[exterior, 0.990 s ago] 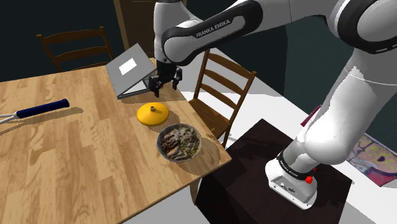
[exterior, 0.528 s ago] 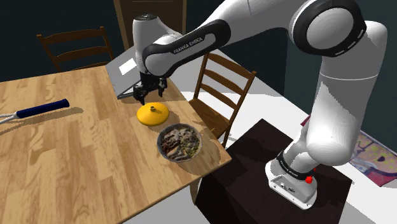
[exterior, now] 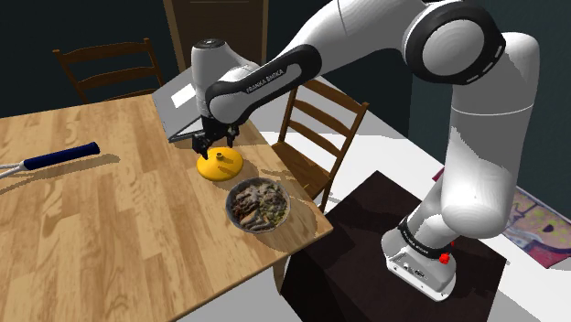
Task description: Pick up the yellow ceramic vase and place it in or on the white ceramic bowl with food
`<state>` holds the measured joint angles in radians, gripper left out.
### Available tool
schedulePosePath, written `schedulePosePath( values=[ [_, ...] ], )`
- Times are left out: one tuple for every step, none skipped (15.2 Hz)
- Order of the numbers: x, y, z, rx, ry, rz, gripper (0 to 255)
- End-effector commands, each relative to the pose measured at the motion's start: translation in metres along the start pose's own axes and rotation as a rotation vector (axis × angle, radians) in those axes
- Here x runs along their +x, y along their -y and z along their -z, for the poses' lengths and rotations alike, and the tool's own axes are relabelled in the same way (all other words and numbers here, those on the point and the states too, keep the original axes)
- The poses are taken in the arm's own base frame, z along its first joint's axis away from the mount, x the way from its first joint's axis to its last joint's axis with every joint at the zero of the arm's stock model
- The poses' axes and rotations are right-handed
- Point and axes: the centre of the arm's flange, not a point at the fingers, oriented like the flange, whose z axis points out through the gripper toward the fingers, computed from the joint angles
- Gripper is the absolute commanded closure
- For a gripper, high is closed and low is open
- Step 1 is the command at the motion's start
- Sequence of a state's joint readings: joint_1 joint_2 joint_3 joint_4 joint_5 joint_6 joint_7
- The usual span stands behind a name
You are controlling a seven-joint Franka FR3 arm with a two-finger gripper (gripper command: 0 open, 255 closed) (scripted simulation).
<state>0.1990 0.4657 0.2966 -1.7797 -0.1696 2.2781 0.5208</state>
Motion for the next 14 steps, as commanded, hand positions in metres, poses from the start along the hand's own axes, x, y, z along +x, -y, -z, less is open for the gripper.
schedulePosePath(
  values=[
    [0.0001, -0.0001, -0.0013, 0.000, 0.000, 0.000, 0],
    [0.0001, -0.0001, -0.0013, 0.000, 0.000, 0.000, 0],
    [0.0001, -0.0001, -0.0013, 0.000, 0.000, 0.000, 0],
    [0.0001, -0.0001, -0.0013, 0.000, 0.000, 0.000, 0],
    [0.0001, -0.0001, -0.0013, 0.000, 0.000, 0.000, 0],
    [0.0001, -0.0001, -0.0012, 0.000, 0.000, 0.000, 0],
    [0.0001, -0.0001, -0.0012, 0.000, 0.000, 0.000, 255],
    [0.0001, -0.0001, -0.0012, 0.000, 0.000, 0.000, 255],
    [0.0001, -0.0001, -0.0012, 0.000, 0.000, 0.000, 255],
    [0.0001, -0.0001, -0.0012, 0.000, 0.000, 0.000, 255],
    [0.0001, -0.0001, -0.0013, 0.000, 0.000, 0.000, 255],
    [0.0002, -0.0001, -0.0012, 0.000, 0.000, 0.000, 255],
    [0.0002, 0.0000, -0.0012, 0.000, 0.000, 0.000, 255],
    [0.0002, 0.0000, -0.0012, 0.000, 0.000, 0.000, 255]
  ],
)
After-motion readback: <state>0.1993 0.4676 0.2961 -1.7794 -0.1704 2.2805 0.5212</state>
